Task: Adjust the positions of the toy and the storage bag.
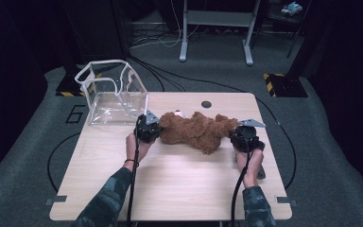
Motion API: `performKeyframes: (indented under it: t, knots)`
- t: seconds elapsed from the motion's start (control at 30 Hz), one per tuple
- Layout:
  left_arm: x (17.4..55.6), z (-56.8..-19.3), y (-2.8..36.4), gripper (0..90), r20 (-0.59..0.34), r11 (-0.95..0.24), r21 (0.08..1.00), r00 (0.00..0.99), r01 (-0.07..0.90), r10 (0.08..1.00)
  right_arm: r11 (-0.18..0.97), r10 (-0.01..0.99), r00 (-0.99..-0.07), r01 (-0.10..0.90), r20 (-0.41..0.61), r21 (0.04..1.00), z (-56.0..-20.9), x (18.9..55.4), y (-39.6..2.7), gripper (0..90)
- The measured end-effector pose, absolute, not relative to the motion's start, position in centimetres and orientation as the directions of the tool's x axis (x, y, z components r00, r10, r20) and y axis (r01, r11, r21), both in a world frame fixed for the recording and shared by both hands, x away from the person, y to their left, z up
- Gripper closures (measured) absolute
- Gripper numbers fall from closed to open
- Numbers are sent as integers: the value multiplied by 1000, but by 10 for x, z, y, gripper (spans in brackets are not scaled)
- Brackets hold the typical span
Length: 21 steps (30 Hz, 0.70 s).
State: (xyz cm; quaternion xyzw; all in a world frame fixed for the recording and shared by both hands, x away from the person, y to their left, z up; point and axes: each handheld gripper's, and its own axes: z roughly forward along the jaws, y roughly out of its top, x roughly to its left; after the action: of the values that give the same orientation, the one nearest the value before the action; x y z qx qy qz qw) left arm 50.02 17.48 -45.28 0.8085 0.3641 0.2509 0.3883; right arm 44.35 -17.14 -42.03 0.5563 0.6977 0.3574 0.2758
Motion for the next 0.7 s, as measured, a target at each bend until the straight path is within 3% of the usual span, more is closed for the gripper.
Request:
performKeyframes:
  t: [0.7]
  knots:
    - [525,-427,172,829,159,-437,816,581,378,798,172,962,-271,495,-36,852,-401,416,-155,816]
